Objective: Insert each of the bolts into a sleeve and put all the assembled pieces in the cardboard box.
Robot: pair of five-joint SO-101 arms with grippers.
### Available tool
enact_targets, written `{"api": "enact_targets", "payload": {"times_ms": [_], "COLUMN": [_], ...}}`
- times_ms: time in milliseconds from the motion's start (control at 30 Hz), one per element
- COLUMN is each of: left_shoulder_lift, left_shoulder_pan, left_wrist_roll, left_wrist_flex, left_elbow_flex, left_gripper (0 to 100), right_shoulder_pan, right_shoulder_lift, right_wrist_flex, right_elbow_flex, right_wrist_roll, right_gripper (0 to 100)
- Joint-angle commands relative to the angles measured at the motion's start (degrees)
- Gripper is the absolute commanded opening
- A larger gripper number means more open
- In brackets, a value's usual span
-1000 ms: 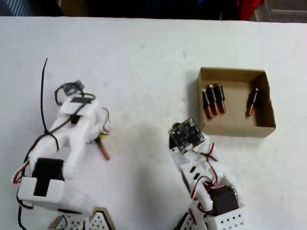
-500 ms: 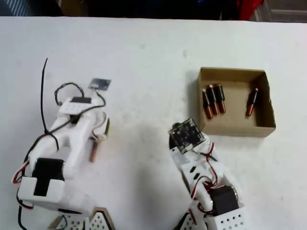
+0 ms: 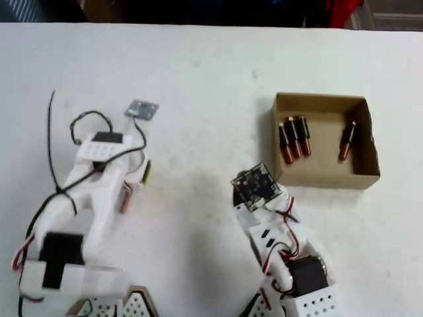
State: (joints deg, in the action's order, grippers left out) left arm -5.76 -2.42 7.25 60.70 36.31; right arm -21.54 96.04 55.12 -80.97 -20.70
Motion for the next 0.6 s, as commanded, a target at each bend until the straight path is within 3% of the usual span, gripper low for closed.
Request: {"api": "enact_targets", "payload": {"times_ms": [0, 300, 467, 567], "left_shoulder_lift": [-9.98, -28.35, -36.7, -39.87], "left_shoulder_pan": [0.75, 1.36, 8.04, 12.44], "left_wrist_roll": [0.26, 0.26, -0.09, -7.03], "left_wrist_flex": [1.85, 4.4, 4.13, 1.58], "left_elbow_flex": [-1.32, -1.41, -1.49, -1.41], "left_gripper": [2, 2, 2, 2], "right_shoulder_pan": [-2.68, -4.88, -5.05, -7.6], "right_shoulder_lift": [0.57, 0.48, 0.48, 0.48], "right_wrist_flex": [-1.01, -5.05, -12.35, -14.99], "right_elbow_flex": [0.62, -0.44, -4.04, -5.36], "right_wrist_roll": [0.0, 0.44, 0.53, 0.53], "right_gripper": [1.6, 1.6, 1.6, 1.6]}}
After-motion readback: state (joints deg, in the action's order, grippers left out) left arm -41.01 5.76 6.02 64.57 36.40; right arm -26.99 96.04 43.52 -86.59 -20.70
